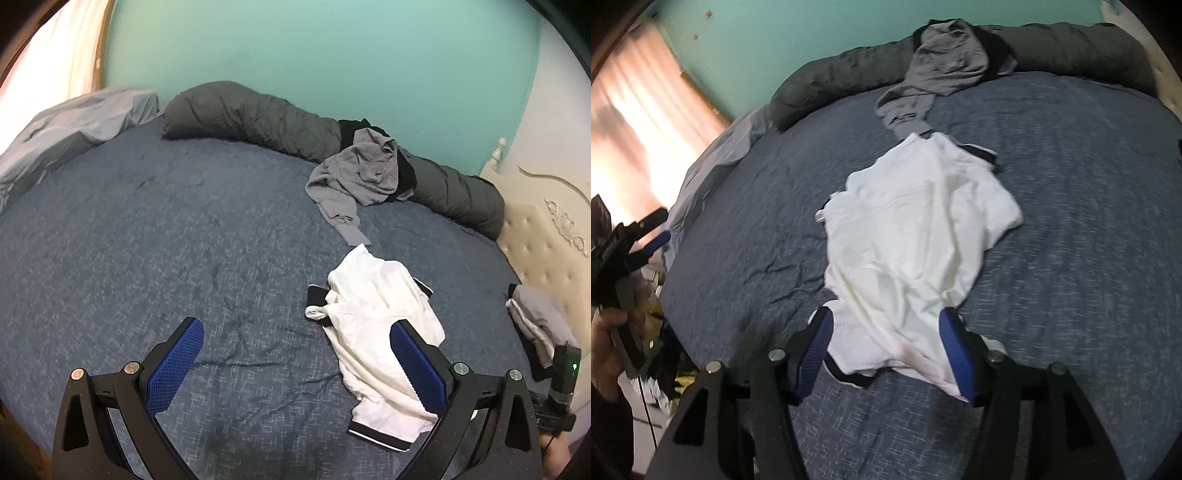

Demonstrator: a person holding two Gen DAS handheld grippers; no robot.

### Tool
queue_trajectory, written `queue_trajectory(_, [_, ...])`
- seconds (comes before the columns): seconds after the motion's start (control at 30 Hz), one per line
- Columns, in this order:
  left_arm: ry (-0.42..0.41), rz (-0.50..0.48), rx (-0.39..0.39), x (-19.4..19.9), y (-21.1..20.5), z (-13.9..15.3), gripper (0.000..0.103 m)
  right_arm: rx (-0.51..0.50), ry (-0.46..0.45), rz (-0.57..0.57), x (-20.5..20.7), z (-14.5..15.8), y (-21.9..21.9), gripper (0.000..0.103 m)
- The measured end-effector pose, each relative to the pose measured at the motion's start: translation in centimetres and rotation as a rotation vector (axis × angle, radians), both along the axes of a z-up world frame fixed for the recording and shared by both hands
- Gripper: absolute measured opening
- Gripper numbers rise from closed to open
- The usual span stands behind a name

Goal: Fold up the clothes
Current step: 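Open the right tool and release the white shirt onto the bed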

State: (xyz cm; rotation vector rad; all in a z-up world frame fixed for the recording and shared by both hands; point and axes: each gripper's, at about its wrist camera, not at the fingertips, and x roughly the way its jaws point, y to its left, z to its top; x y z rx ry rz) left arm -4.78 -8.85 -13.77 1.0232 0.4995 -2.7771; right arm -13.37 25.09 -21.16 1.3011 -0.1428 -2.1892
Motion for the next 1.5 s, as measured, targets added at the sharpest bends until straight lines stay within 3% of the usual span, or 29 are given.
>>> queue_trajectory(0.2, [0.003,0.039,-0.026,-0.5,-0.8,-0.4,0.103,-0.007,-0.007,0.044,-0.8,-0.8,-1.8,0.062])
queue_trajectory(0.4, [-0.002,0.037,-0.005,-3.1,-1.8,-3.4,0.103,0.0,-0.012,0.091,-3.5,-2.2,-3.7,0.063])
queue_trajectory(0.8, [-0.028,0.009,0.022,-10.0,-2.1,-11.9,0.103,0.053,-0.037,0.038,-11.8,-5.8,-4.8,0.063])
queue_trajectory(1.07, [-0.041,0.022,0.046,-10.6,-2.7,-14.1,0.103,0.043,-0.042,-0.034,-17.2,-6.9,-3.9,0.057])
queue_trajectory(1.17, [-0.048,0.027,0.051,-10.8,-2.9,-14.8,0.103,0.035,-0.048,-0.042,-19.0,-7.2,-4.4,0.048])
queue_trajectory(1.3, [-0.057,0.034,0.058,-11.0,-3.2,-15.6,0.103,0.051,-0.064,-0.022,-20.6,-8.0,-5.5,0.019])
queue_trajectory(1.4, [-0.062,0.038,0.062,-11.2,-3.3,-16.1,0.103,0.045,-0.061,-0.023,-21.1,-8.2,-5.5,0.008])
queue_trajectory(1.5, [-0.064,0.04,0.065,-11.3,-3.4,-16.3,0.103,-0.025,-0.059,-0.068,-21.3,-7.5,-3.9,0.005])
